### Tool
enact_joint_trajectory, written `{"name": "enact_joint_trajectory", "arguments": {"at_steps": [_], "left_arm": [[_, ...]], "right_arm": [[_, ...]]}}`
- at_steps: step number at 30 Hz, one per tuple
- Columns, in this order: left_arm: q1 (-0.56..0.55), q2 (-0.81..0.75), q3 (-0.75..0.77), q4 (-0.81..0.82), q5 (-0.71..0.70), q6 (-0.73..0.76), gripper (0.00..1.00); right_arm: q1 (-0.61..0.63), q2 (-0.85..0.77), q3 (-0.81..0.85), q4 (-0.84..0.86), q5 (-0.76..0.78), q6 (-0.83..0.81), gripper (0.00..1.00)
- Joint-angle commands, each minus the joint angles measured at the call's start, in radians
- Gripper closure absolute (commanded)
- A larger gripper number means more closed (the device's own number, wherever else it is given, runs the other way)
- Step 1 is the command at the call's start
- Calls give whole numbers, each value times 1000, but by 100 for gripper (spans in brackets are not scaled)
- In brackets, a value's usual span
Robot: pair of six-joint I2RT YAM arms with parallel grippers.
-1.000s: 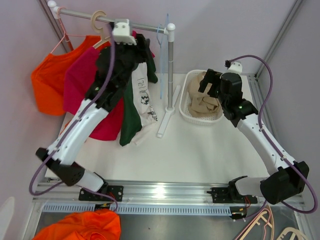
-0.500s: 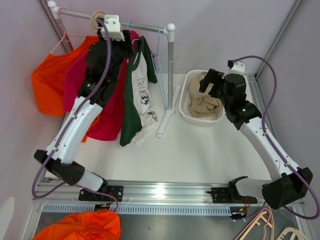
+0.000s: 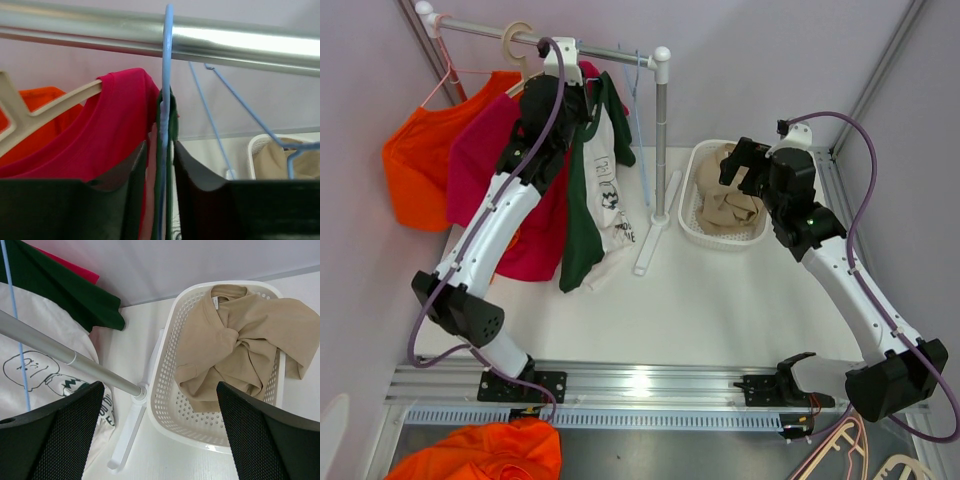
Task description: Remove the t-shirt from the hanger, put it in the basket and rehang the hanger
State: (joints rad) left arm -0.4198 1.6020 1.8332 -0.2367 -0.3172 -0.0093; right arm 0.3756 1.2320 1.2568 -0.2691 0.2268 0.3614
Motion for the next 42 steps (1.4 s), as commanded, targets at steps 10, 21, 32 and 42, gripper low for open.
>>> {"name": "enact_joint_trajectory", "arguments": {"at_steps": [10,21,32,42], "left_arm": [[13,115,147,0,87,-57,99],[13,30,228,3,70,-18,99],[13,-185,32,129,-13,-55,99],[-42,-347,-94,-35,-164,-173,99]], "right_arm": [[-18,-22,15,25,-12,-24,1],[-21,-8,21,31,-32,-24,0],[-21,-11,-13,33,-61,-16,1],[72,-114,-79,129,-141,-97,1]]}}
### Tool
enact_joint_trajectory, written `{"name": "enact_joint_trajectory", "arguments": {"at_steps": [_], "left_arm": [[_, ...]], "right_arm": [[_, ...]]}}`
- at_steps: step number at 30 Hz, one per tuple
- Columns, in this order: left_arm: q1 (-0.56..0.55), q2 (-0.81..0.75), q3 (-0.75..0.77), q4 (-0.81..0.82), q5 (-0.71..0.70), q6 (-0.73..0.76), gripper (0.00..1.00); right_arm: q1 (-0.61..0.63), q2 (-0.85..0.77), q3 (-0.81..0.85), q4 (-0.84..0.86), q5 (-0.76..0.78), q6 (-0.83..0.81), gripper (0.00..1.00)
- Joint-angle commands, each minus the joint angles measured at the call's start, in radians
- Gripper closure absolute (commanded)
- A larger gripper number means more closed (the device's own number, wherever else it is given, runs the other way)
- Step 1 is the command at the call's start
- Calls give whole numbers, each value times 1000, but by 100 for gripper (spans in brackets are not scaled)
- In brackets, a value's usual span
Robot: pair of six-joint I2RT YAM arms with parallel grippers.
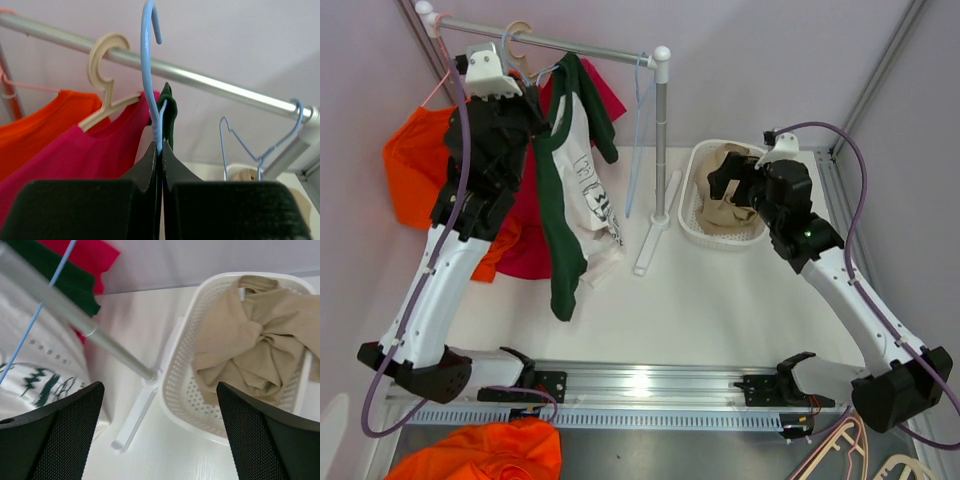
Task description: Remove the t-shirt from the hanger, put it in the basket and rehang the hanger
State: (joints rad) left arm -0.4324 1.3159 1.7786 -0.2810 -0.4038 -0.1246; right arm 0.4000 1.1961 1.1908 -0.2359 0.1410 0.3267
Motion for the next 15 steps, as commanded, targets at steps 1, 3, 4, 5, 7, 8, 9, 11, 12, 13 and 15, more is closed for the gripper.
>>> {"name": "enact_joint_trajectory", "arguments": {"at_steps": [1,3,4,5,7,8,9,11,12,13,15], "left_arm": [[-40,-73,-48,-4,-98,-64,99],[-74,-92,-65,-55,-159,-86,99],[-87,-93,-64,-75,-185,-96,99],[-101,-93,-62,-96,-211,-113,99],[-166,-83,-64,-121,-338,-112,99],[-190,-73,-67,-121,-412,-106,99],[-239,-51,-58,-124,-494,-106,99],[-287,-26,-47,-124,-688,-96,99],[-293,-14,-30,-133,-723,-102,99],[-299,5,-10,-179,-754,-139,99],[-307,11,4,-211,-762,-168,99]], "right_arm": [[63,-90,-23,102,-67,-72,1],[112,-121,-22,93,-105,-93,1],[132,-130,-20,92,-125,-116,0],[179,-148,-22,90,-142,-129,0],[249,-170,-30,96,-208,-187,1],[290,-208,-68,115,-222,-221,1],[395,-228,-94,156,-222,-253,1],[492,-250,-140,181,-175,-311,0],[558,-250,-140,178,-169,-314,1],[582,-244,-140,172,-181,-316,0],[649,-215,-137,168,-193,-313,1]]}}
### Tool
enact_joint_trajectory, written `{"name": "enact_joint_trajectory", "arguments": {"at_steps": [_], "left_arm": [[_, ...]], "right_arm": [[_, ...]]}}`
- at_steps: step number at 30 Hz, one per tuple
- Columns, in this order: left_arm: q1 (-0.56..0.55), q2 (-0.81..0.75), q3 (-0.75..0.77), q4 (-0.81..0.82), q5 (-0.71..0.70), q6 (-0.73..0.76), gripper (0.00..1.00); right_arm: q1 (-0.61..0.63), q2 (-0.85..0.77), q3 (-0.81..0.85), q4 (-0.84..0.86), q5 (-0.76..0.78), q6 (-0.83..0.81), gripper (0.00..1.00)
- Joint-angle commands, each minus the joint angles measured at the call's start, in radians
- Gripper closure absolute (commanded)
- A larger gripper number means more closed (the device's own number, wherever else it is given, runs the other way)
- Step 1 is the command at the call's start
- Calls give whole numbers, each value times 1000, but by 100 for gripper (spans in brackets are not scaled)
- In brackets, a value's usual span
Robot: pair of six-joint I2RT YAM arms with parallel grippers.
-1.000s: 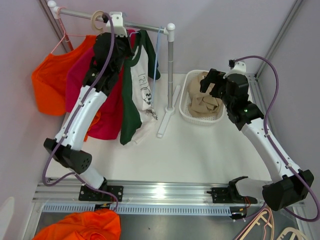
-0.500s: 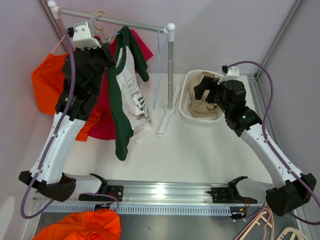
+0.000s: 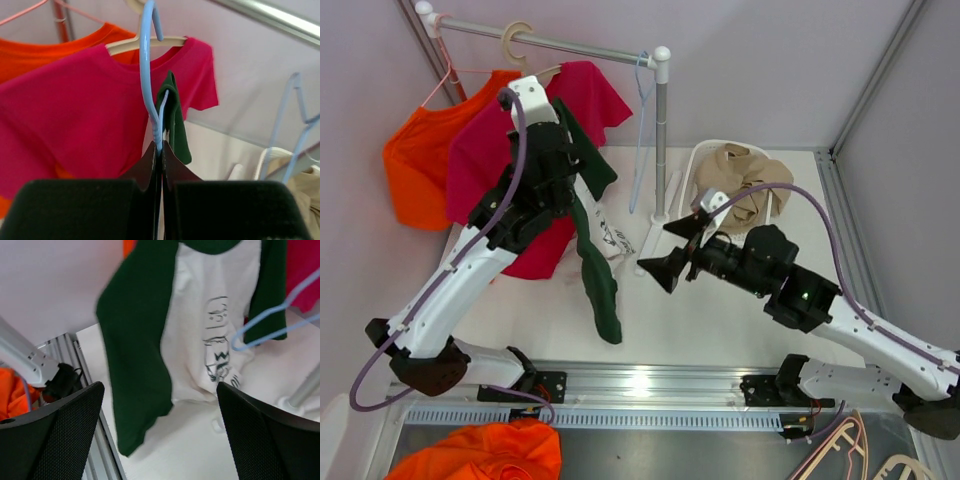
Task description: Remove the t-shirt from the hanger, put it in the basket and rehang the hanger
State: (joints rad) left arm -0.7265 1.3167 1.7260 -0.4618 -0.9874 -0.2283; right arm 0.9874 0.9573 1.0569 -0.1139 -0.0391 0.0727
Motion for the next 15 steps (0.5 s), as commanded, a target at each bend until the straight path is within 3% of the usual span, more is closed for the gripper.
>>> {"name": "enact_joint_trajectory", "arguments": {"at_steps": [1,4,15], "left_arm": [[-17,6,56,-49,-192,-86,99],[-40,-7,50,-51,-197,-92,99],[-88,-39,61,-89,-168,-109,99]], "right_arm": [[83,34,-5,52,-8,-59,1],[145,69,-26,97,19,-59,0],[175,331,15,318,-12,-56,0]]}}
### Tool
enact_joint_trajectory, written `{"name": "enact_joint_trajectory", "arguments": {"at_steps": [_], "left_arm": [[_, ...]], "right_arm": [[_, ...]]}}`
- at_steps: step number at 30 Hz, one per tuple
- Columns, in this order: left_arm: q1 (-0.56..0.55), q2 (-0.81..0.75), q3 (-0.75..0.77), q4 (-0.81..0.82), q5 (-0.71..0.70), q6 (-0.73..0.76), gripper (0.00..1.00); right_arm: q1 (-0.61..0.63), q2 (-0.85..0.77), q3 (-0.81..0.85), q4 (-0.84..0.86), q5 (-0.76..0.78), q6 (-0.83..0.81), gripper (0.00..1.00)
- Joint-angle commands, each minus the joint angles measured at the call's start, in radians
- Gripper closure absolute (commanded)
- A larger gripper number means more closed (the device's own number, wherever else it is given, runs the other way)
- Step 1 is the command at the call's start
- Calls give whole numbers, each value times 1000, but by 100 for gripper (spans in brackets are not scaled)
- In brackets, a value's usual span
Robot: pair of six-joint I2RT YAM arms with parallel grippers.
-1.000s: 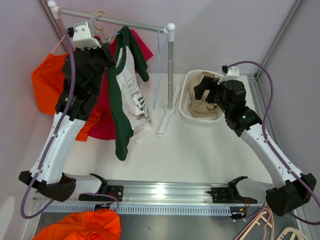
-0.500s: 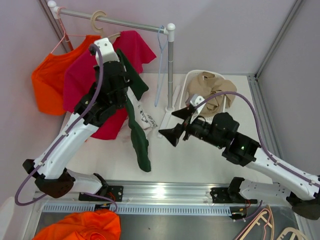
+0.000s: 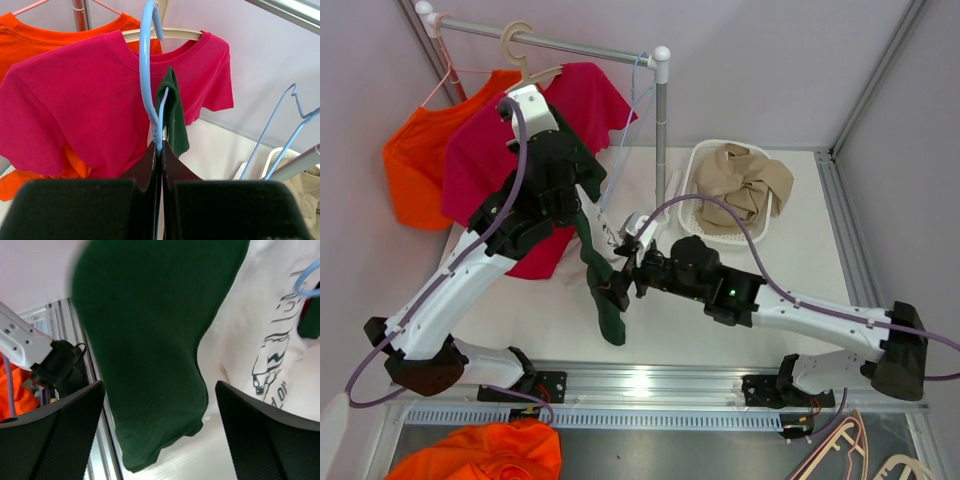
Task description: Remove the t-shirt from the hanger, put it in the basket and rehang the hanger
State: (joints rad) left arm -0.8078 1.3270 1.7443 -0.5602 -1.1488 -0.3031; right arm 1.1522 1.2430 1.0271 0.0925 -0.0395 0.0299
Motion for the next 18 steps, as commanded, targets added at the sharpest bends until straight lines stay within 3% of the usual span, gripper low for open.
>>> {"name": "enact_joint_trajectory", "arguments": {"at_steps": [1,2,3,4,6,12,18], "left_arm": [[-7,-52,44,3,0,-42,99],[-7,-57,43,0,12,-45,99],[-5,-64,35,17,38,-44,99],[-4,-68,35,35,41,-15,99],[5,-71,38,71,44,21,99],[108,-68,55,57,159,1,99],[190,-8,76,36,205,-44,99]], "right_arm": [[11,64,60,124,-8,-12,6],[9,93,67,137,-4,-10,9],[10,105,73,144,-7,-12,22],[11,114,79,144,-7,-15,67],[11,116,96,119,-19,-7,100],[73,-25,5,46,-5,5,100],[248,-140,-56,-57,114,28,100]]}}
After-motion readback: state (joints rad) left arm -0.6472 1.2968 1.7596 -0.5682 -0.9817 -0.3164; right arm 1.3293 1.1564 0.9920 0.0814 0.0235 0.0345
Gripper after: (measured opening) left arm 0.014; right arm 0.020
